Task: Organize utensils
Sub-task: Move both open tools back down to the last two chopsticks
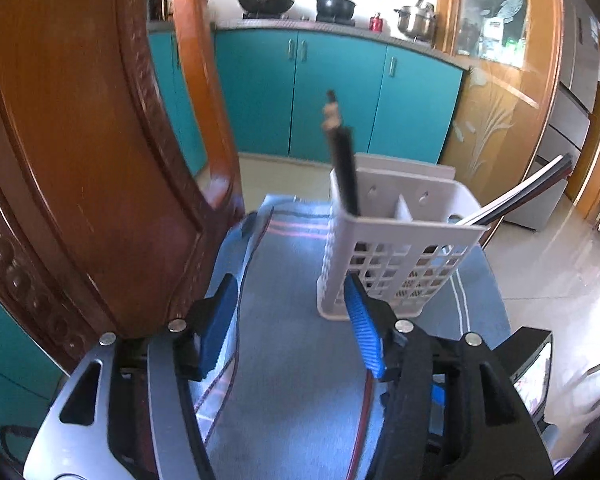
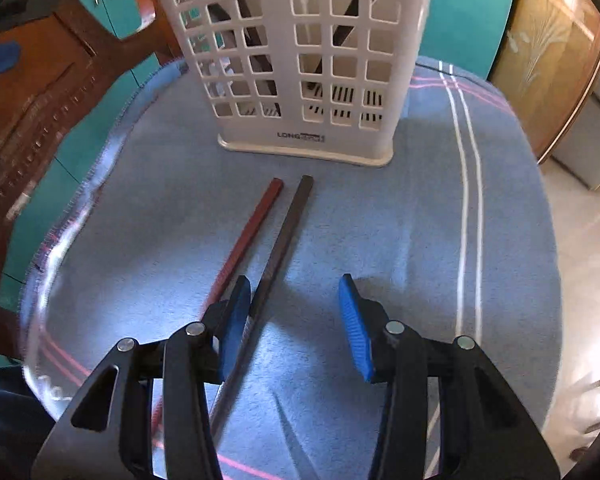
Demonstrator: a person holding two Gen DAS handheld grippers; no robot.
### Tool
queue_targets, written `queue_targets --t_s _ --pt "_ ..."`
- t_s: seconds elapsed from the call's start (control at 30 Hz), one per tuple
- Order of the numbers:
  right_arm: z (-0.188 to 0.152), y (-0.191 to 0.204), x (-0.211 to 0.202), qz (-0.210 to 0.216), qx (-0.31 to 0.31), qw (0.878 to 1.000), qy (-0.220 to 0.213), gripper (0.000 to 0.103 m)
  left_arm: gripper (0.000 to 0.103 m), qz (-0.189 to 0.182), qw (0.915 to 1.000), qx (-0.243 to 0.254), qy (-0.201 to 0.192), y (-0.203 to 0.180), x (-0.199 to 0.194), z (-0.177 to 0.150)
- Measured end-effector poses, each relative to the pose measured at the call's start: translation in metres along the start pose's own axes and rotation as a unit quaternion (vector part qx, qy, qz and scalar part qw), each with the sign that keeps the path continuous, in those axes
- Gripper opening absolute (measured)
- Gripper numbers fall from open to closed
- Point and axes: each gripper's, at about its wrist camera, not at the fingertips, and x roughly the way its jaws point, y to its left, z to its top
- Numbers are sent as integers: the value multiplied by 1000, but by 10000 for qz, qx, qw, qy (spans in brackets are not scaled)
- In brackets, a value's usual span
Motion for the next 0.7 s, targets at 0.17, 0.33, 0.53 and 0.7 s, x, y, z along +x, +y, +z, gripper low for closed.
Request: queue_targets --t_s 0.17,0.33,0.53,0.7 --pt "-2 -14 -5 -44 162 9995 255 12 60 29 9997 36 250 3 8 -5" --pt "0 -50 -16 72 735 9968 291 12 65 40 9982 237 548 -4 22 -13" --pt "2 -87 -34 138 1573 9875 -4 28 66 -199 9911 569 1189 -28 55 -36" --pt "6 -100 -33 103 1847 9827 49 32 66 -404 9779 1025 1777 -60 84 -65"
